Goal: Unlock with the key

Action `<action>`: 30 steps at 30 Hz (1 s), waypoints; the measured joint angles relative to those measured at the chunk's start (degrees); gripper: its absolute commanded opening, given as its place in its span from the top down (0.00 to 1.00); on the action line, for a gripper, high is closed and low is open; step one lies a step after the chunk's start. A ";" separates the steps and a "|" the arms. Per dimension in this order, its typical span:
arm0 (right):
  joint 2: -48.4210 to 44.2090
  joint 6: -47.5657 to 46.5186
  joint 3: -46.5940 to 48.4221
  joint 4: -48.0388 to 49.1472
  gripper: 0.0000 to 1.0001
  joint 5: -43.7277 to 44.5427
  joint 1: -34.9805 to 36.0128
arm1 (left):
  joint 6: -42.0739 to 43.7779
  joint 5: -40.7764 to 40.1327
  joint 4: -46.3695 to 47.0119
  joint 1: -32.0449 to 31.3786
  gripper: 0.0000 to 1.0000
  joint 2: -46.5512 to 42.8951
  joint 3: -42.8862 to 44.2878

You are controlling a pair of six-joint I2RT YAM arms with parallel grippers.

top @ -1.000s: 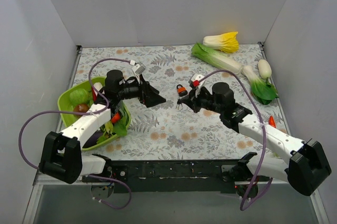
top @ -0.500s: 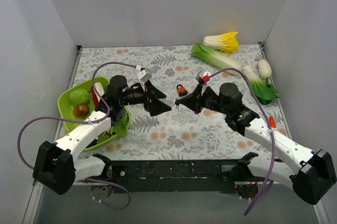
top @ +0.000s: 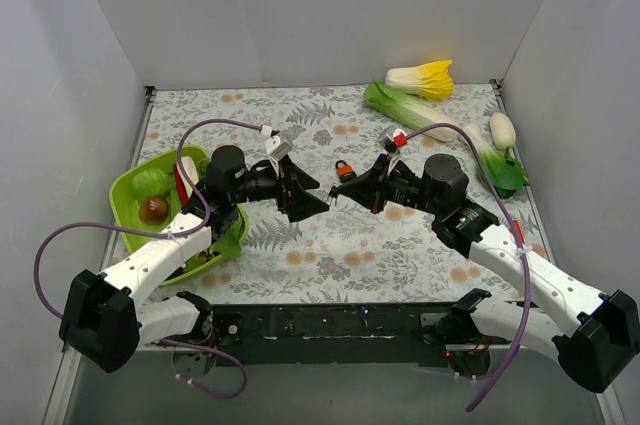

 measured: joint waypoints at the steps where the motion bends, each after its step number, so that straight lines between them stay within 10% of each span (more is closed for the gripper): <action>1: -0.09 0.28 0.04 0.02 0.99 -0.02 0.00 | -0.02 -0.13 -0.02 -0.09 0.19 0.00 0.00; 30: -0.15 5.88 0.15 0.07 0.99 -3.02 0.00 | -1.14 0.35 0.44 -2.05 0.80 0.66 0.00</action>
